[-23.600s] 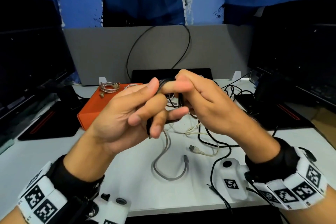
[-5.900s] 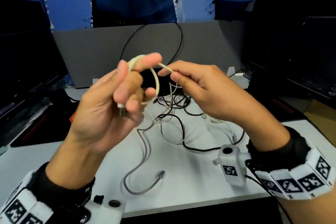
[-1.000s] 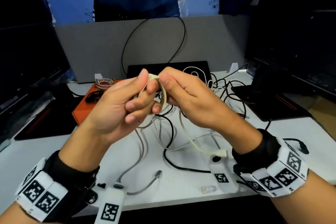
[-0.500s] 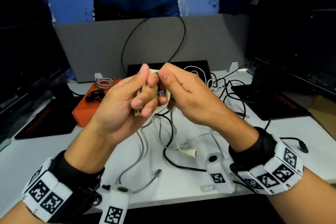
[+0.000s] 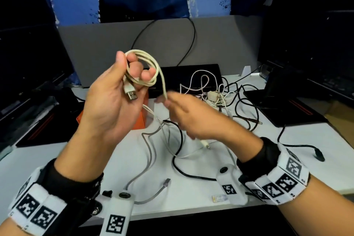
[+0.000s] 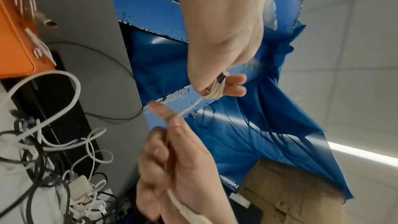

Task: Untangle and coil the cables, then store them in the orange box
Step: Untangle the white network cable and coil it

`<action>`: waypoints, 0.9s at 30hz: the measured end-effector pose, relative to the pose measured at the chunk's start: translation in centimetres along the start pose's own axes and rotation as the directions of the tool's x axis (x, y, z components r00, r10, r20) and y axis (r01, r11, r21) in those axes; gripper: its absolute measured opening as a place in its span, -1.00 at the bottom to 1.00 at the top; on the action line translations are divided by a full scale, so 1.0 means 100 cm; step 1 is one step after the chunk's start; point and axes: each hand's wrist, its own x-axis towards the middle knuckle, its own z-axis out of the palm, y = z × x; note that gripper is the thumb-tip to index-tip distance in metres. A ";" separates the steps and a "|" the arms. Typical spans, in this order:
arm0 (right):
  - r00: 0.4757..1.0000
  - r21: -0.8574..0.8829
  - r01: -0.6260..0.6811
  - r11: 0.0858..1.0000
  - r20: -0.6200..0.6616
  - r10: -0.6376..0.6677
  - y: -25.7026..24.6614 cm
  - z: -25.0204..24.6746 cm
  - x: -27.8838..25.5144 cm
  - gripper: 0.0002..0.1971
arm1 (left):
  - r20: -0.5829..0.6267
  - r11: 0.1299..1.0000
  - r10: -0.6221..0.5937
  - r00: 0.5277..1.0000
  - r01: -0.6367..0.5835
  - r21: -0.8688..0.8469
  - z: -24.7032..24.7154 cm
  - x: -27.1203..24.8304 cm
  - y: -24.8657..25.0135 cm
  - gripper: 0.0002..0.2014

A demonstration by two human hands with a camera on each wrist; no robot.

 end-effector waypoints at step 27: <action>0.940 0.474 0.115 0.873 -0.335 0.058 -0.011 0.022 0.000 -0.45 | 0.116 0.965 -0.263 0.958 0.258 0.054 -0.001 -0.005 -0.025 -0.65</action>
